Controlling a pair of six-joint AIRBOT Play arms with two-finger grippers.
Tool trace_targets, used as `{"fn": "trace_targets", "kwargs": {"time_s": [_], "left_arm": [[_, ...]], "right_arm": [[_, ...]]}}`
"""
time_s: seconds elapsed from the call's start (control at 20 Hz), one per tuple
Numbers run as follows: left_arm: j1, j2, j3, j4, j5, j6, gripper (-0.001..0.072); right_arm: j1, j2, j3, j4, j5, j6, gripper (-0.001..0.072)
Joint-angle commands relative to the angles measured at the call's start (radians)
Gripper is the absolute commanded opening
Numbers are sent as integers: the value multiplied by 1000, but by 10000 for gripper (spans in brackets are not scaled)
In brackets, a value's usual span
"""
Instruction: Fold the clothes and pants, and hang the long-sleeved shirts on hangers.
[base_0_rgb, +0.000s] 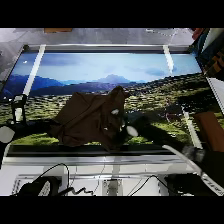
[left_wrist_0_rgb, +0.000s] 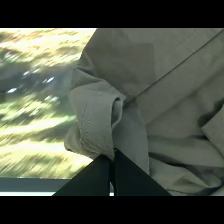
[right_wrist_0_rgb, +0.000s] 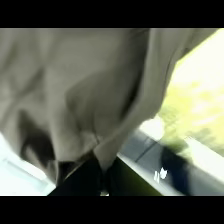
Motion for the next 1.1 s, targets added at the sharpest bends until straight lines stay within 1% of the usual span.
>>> {"fn": "trace_targets", "kwargs": {"time_s": [0.0,0.2,0.35,0.4,0.55,0.6,0.7,0.85,0.9,1.0,1.05], "left_arm": [[1,0,-2,8,17,0,13],[1,0,-7,8,95,0,12],[1,0,-7,7,109,-4,12],[1,0,-7,3,109,-9,12],[1,0,-6,-50,121,-15,12],[1,1,-6,-72,140,-15,12],[1,9,6,-129,190,-15,12],[1,56,64,-196,317,-21,12],[1,81,90,-195,372,-44,12],[2,148,145,-195,528,-64,12],[2,188,165,-195,637,-64,11]], "right_arm": [[-156,112,35,-124,0,45,12],[-447,224,39,-127,7,45,13],[-620,241,39,-108,6,39,12],[-647,241,39,-79,6,25,12],[-656,248,43,41,-24,-153,11],[-655,256,45,56,-50,-177,11],[-656,286,66,55,-97,-182,12],[-656,363,147,-1,-137,-200,12],[-657,394,181,-20,-142,-200,12],[-657,473,257,-38,-158,-207,12],[-657,513,292,-40,-168,-210,12]]}}
